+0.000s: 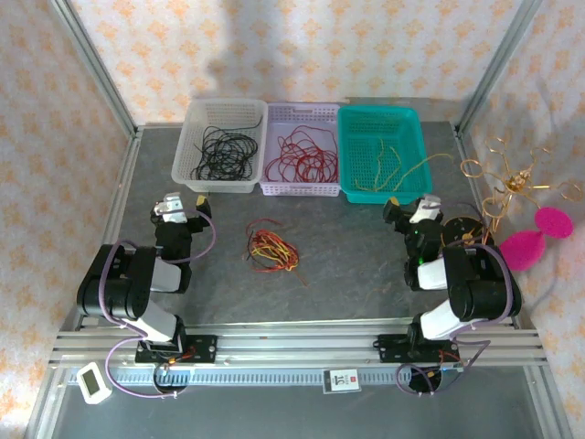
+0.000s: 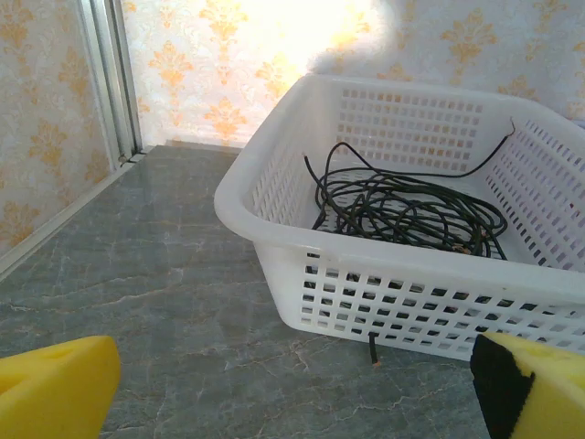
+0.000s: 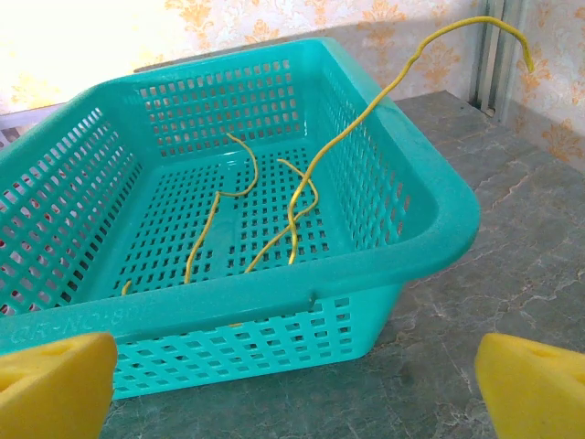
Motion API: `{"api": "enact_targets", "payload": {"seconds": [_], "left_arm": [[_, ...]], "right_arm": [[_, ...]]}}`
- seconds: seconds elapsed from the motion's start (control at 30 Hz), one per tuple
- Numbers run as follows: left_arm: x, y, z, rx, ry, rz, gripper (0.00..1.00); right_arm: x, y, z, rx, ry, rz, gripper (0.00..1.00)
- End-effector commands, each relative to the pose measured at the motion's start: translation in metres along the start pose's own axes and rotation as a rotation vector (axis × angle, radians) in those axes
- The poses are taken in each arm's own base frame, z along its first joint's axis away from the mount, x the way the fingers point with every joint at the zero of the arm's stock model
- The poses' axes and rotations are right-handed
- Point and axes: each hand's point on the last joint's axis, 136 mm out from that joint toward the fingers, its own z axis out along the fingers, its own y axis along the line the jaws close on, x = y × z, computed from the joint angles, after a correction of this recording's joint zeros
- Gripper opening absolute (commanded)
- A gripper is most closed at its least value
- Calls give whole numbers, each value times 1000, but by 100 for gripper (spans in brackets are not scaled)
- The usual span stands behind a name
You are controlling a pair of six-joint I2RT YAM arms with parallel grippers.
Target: Untangle the cables
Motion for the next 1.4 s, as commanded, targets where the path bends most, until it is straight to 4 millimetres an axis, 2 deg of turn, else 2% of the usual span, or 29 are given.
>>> {"api": "enact_targets", "payload": {"seconds": [0.0,1.27,1.37], "left_arm": [[-7,0,2,5,-22,-11,99],[-7,0,2,5,-22,-12,99],[-7,-7,1,35,-20,8,92]], "right_arm": [[-8,3,3,-3,-25,-3,100],[-8,2,2,0,-27,-2,100],[-9,2,3,-1,-29,-1,100]]}}
